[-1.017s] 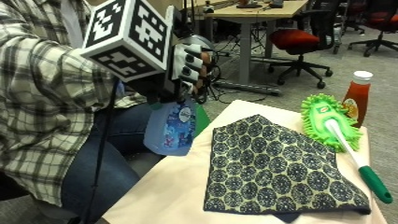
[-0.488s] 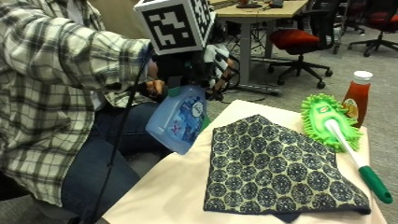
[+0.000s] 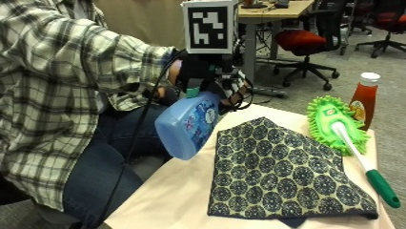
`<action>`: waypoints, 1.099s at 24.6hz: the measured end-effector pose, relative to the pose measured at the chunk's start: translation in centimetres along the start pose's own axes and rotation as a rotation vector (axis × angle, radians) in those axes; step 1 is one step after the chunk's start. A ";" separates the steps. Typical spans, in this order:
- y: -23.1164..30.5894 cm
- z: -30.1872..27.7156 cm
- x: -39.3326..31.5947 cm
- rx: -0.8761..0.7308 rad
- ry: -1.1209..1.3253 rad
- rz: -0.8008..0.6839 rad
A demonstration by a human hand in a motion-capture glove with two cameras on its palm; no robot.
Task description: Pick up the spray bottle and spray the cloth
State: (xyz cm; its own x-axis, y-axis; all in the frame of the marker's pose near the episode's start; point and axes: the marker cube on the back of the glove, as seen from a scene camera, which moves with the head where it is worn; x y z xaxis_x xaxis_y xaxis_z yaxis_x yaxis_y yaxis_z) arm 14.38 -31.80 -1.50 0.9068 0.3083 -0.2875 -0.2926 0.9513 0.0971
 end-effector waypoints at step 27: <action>0.1 3.3 -3.4 -0.085 0.288 -0.141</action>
State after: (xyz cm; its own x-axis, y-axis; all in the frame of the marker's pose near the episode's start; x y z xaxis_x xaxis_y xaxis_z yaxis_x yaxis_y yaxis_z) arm 12.23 -32.78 2.65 0.8204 0.1508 -0.5516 -0.2061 0.9777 -0.0394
